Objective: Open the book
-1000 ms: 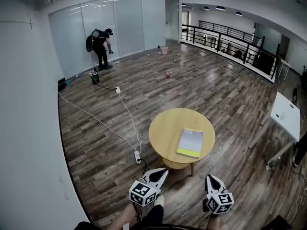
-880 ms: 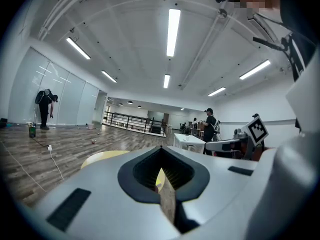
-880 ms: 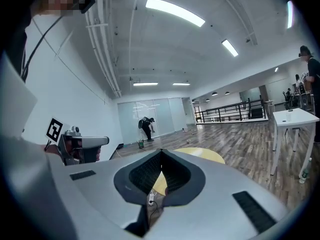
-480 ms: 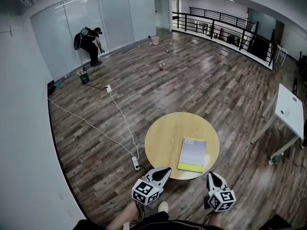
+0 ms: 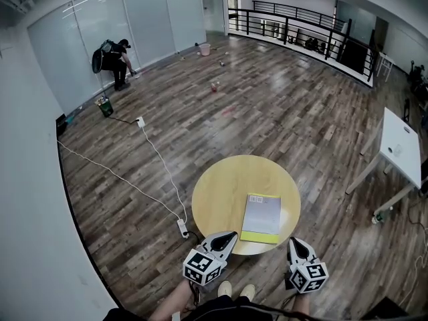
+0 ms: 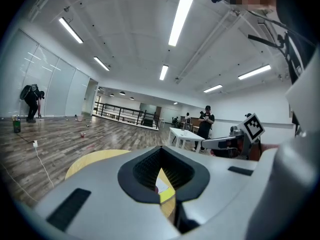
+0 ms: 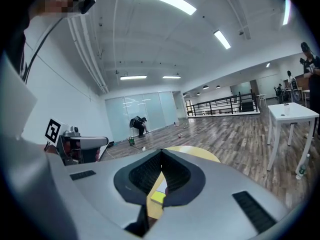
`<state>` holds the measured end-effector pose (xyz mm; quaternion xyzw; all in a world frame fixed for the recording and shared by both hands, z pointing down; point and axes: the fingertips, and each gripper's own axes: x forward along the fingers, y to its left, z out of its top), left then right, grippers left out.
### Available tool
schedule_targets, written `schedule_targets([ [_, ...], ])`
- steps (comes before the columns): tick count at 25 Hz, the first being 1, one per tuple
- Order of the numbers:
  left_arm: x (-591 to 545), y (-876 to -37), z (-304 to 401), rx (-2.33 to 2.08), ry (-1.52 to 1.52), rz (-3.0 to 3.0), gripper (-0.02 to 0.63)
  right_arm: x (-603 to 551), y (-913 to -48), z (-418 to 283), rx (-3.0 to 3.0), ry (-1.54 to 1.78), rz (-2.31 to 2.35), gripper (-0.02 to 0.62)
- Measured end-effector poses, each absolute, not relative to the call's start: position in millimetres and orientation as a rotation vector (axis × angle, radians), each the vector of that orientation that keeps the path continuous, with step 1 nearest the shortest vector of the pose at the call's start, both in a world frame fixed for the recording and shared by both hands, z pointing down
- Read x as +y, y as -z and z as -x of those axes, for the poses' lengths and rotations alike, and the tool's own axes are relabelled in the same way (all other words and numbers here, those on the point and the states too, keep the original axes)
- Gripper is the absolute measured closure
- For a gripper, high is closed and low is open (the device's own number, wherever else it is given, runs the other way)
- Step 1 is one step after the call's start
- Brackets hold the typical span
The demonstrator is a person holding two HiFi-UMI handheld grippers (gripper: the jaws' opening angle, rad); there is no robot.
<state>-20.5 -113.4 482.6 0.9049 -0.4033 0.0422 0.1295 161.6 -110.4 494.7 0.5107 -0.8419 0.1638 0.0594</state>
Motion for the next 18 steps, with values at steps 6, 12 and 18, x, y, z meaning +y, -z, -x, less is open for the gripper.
schedule_targets([
  [6, -110.5, -496.3, 15.3, -1.179, -0.136, -2.591, 0.607, -111.2, -508.5, -166.4, -2.482, -0.463, -1.518, 0.594],
  [12, -108.9, -520.2, 16.2, -1.185, -0.174, -2.531, 0.607, -112.4, -529.5, -168.9, -2.463, -0.511, -1.506, 0.594],
  [18, -100.7, -556.6, 13.5, -1.164, -0.245, -2.473, 0.607, -105.7, -562.8, -174.1, -2.424, -0.586, -1.502, 0.594],
])
